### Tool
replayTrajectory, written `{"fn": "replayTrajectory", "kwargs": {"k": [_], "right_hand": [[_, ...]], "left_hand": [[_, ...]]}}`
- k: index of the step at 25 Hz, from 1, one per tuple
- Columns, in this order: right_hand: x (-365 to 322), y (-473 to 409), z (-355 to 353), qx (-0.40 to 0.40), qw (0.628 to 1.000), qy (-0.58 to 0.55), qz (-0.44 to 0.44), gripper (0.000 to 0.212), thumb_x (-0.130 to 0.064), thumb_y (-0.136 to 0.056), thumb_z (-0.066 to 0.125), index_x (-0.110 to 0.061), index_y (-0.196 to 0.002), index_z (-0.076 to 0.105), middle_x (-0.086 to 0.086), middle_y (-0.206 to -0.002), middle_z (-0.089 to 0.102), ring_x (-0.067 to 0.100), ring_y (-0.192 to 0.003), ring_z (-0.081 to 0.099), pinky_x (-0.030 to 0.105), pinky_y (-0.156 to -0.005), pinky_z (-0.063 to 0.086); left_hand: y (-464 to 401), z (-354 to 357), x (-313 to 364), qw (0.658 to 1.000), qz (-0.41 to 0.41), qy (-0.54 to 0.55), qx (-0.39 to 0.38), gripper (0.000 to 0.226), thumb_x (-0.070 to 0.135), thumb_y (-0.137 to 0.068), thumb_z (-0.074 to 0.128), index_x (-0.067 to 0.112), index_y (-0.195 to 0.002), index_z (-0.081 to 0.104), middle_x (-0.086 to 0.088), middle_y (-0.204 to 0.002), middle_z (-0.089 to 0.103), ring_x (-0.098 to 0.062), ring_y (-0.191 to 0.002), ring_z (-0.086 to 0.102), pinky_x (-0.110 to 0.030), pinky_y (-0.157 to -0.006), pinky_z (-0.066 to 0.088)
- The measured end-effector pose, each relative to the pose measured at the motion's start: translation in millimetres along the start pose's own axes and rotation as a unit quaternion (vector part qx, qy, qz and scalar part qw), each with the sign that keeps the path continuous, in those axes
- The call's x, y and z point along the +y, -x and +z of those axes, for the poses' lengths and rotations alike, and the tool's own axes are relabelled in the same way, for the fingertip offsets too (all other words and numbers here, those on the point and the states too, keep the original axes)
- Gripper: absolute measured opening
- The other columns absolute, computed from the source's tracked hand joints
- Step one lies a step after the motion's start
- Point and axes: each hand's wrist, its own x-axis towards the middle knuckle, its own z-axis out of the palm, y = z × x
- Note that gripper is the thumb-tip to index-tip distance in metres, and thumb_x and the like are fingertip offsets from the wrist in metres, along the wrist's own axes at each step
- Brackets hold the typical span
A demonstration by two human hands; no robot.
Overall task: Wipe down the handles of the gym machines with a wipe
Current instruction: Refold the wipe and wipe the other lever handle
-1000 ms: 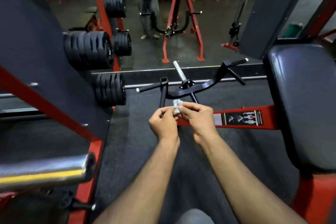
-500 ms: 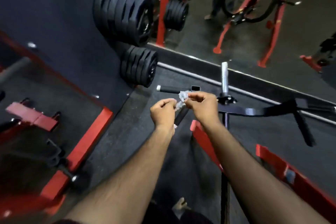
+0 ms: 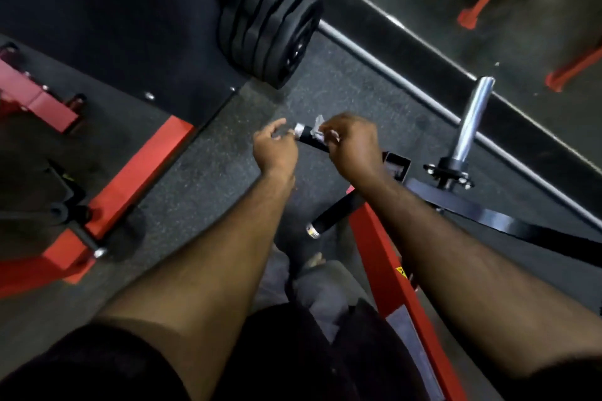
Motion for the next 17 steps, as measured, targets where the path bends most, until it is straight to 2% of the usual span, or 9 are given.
{"fn": "replayTrajectory", "kwargs": {"k": [2, 3, 5, 7, 10, 12, 13, 15, 17], "right_hand": [[6.6, -28.8, 19.3, -0.081, 0.994, 0.045, -0.065, 0.006, -0.009, -0.079, 0.067, -0.012, -0.081, 0.072, 0.007, -0.089, 0.069, 0.026, -0.082, 0.065, 0.037, -0.069, 0.053], [9.1, -39.5, 26.3, -0.13, 0.986, 0.062, -0.086, 0.004, -0.016, -0.083, 0.068, -0.014, -0.084, 0.071, 0.005, -0.093, 0.067, 0.025, -0.083, 0.065, 0.036, -0.067, 0.052], [16.9, -50.7, 30.0, -0.198, 0.968, 0.094, -0.123, 0.013, -0.03, -0.087, 0.066, -0.018, -0.093, 0.067, 0.004, -0.102, 0.064, 0.023, -0.086, 0.065, 0.035, -0.065, 0.051], [31.7, -49.8, 14.6, -0.218, 0.954, 0.118, -0.17, 0.023, -0.037, -0.09, 0.059, -0.016, -0.095, 0.066, 0.005, -0.101, 0.065, 0.026, -0.085, 0.065, 0.032, -0.062, 0.048], [75.1, -37.2, -27.5, -0.27, 0.91, 0.113, -0.295, 0.03, -0.027, -0.087, 0.047, -0.016, -0.087, 0.074, 0.001, -0.094, 0.069, 0.027, -0.089, 0.064, 0.031, -0.06, 0.053], [99.3, -34.7, -43.5, -0.308, 0.888, 0.099, -0.326, 0.025, -0.014, -0.081, 0.055, -0.019, -0.089, 0.078, -0.003, -0.095, 0.07, 0.024, -0.088, 0.063, 0.035, -0.06, 0.055], [100.0, -39.7, -40.0, -0.316, 0.887, 0.094, -0.324, 0.023, -0.013, -0.079, 0.058, -0.018, -0.09, 0.078, -0.002, -0.094, 0.07, 0.024, -0.087, 0.063, 0.037, -0.061, 0.055], [76.4, -56.1, -16.7, -0.314, 0.891, 0.084, -0.316, 0.02, -0.025, -0.084, 0.06, -0.014, -0.087, 0.076, 0.003, -0.09, 0.068, 0.026, -0.085, 0.063, 0.037, -0.062, 0.054], [42.9, -70.6, 12.0, -0.261, 0.9, 0.07, -0.341, 0.029, -0.036, -0.088, 0.057, -0.014, -0.083, 0.076, 0.005, -0.085, 0.067, 0.027, -0.081, 0.063, 0.03, -0.059, 0.05]], "left_hand": [[-13.9, 7.2, -0.8, 0.999, -0.036, 0.016, -0.019, 0.023, 0.004, -0.09, 0.064, 0.009, -0.111, 0.072, -0.008, -0.11, 0.071, -0.012, -0.089, 0.065, -0.017, -0.079, 0.052], [-17.2, 10.8, -0.4, 0.997, -0.057, 0.036, -0.034, 0.024, 0.004, -0.093, 0.062, 0.005, -0.116, 0.07, -0.007, -0.108, 0.072, -0.011, -0.09, 0.065, -0.018, -0.081, 0.052], [-19.8, 16.3, -1.2, 0.988, -0.097, 0.11, -0.054, 0.024, 0.002, -0.095, 0.059, -0.001, -0.116, 0.068, -0.008, -0.1, 0.072, -0.014, -0.089, 0.067, -0.027, -0.087, 0.054], [-19.9, 18.3, -7.8, 0.976, -0.117, 0.177, -0.056, 0.023, 0.002, -0.095, 0.058, -0.005, -0.115, 0.067, -0.006, -0.095, 0.072, -0.017, -0.091, 0.068, -0.032, -0.091, 0.054], [-17.1, 21.2, -13.8, 0.968, -0.117, 0.217, -0.043, 0.024, 0.001, -0.096, 0.056, -0.008, -0.117, 0.065, -0.005, -0.096, 0.071, -0.012, -0.09, 0.068, -0.027, -0.088, 0.055], [-16.0, 23.4, -13.5, 0.968, -0.112, 0.222, -0.033, 0.026, 0.002, -0.097, 0.056, -0.01, -0.118, 0.064, -0.01, -0.1, 0.071, -0.009, -0.087, 0.067, -0.022, -0.084, 0.055], [-16.3, 23.8, -13.3, 0.969, -0.107, 0.219, -0.029, 0.026, 0.003, -0.097, 0.056, -0.009, -0.118, 0.064, -0.012, -0.105, 0.071, -0.01, -0.089, 0.067, -0.022, -0.085, 0.055], [-17.0, 25.3, -16.7, 0.97, -0.106, 0.217, -0.017, 0.025, 0.006, -0.098, 0.057, -0.006, -0.117, 0.066, -0.013, -0.113, 0.071, -0.015, -0.097, 0.068, -0.026, -0.089, 0.055], [-14.4, 28.8, -19.5, 0.967, -0.105, 0.234, -0.001, 0.025, 0.008, -0.097, 0.058, -0.005, -0.116, 0.067, -0.014, -0.11, 0.071, -0.016, -0.094, 0.069, -0.026, -0.087, 0.055]]}}
